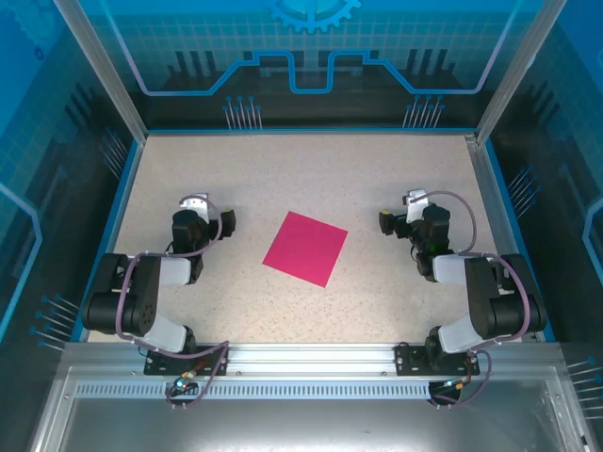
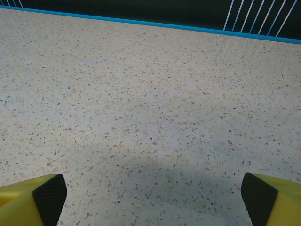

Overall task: Fold a paper plane with a square sheet of paper (pick it up from the middle)
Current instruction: Rotate the square sheet of paper at the center of the table.

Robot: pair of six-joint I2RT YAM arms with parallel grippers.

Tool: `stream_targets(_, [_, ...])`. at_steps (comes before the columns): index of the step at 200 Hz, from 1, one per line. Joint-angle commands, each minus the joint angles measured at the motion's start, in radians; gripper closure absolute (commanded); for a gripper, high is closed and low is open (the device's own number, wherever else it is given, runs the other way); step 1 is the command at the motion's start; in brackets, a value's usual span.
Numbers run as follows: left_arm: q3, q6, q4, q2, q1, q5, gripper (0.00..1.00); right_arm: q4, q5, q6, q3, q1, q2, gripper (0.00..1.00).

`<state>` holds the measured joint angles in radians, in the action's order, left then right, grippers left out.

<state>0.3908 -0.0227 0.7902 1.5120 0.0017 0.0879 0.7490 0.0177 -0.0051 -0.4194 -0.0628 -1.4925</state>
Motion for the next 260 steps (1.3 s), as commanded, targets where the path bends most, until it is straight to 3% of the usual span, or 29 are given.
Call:
stream_targets(1, [0.023,0.021,0.002,0.007,-0.008,-0.02,0.01,0.001,-0.01,-0.013,-0.012,0.015,-0.009,0.01])
stream_targets(138, [0.028,0.016,-0.014,-0.004,-0.008,-0.013,0.01,-0.035,0.01,-0.019,-0.021,0.005,0.018,0.01])
stream_targets(173, [0.094,-0.029,-0.242,-0.126,-0.006,0.064,0.01,-0.342,0.15,0.012,-0.137,-0.036,0.153,0.01])
stream_targets(198, [0.149,-0.11,-0.432,-0.242,-0.006,0.086,0.02,-0.697,0.209,0.215,-0.307,-0.051,0.193,0.0])
stream_targets(228, [0.244,-0.271,-0.697,-0.354,-0.007,0.155,0.01,-0.925,0.152,0.337,-0.454,-0.104,0.119,0.0])
stream_targets(260, [0.376,-0.343,-0.971,-0.405,-0.008,0.156,0.01,-1.052,0.195,0.379,-0.622,-0.277,-0.01,0.01])
